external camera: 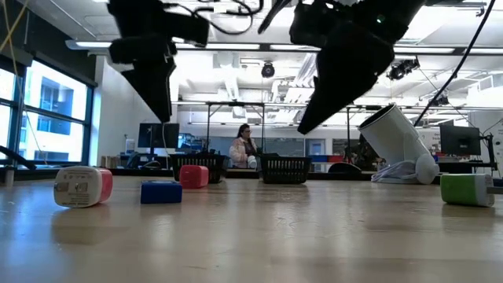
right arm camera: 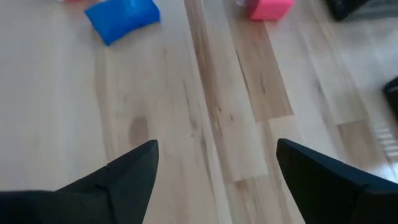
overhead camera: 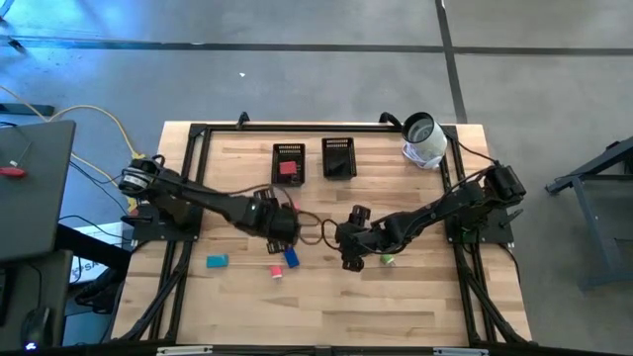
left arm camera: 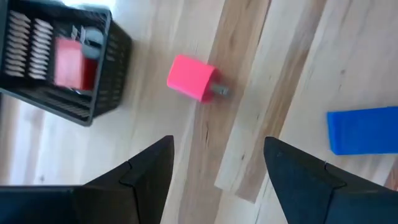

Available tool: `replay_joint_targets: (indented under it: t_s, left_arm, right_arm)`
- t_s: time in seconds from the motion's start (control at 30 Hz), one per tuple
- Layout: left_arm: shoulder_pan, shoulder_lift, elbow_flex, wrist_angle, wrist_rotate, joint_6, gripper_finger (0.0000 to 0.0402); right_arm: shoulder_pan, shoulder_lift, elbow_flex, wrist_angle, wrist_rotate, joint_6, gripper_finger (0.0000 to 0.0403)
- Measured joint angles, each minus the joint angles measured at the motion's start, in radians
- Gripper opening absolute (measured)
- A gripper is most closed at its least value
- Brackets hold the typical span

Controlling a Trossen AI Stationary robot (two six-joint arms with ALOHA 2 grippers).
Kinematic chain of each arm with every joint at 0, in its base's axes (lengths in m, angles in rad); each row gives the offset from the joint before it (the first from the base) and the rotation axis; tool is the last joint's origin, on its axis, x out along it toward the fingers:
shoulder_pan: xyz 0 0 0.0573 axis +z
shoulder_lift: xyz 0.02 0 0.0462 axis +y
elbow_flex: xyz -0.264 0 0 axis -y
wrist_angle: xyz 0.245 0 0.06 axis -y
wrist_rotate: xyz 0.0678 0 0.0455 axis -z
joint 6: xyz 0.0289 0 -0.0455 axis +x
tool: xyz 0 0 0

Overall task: Pick & Place Office items
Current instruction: Put the blue digital clock into the right black bin

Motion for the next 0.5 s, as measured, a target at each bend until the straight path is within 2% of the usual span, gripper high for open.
replay_joint_targets:
  t_s: [0.13,0.23,0.5]
  left_arm:
    - [-0.048,0.0,0.0,0.008,-0.028,-0.043,0.0239]
    - [-0.075,0.0,0.0,0.015,-0.004,-0.06,0.0239]
    - [-0.11,0.0,0.0,0.019,0.225,-0.061,0.0239]
  right_arm:
    - [0.0,0.0,0.0,0.042,-0.072,0.0,0.0313]
    - [0.0,0.0,0.0,0.078,-0.131,-0.006,0.0313]
    - [0.0,0.0,0.0,0.094,-0.153,-0.007,0.0313]
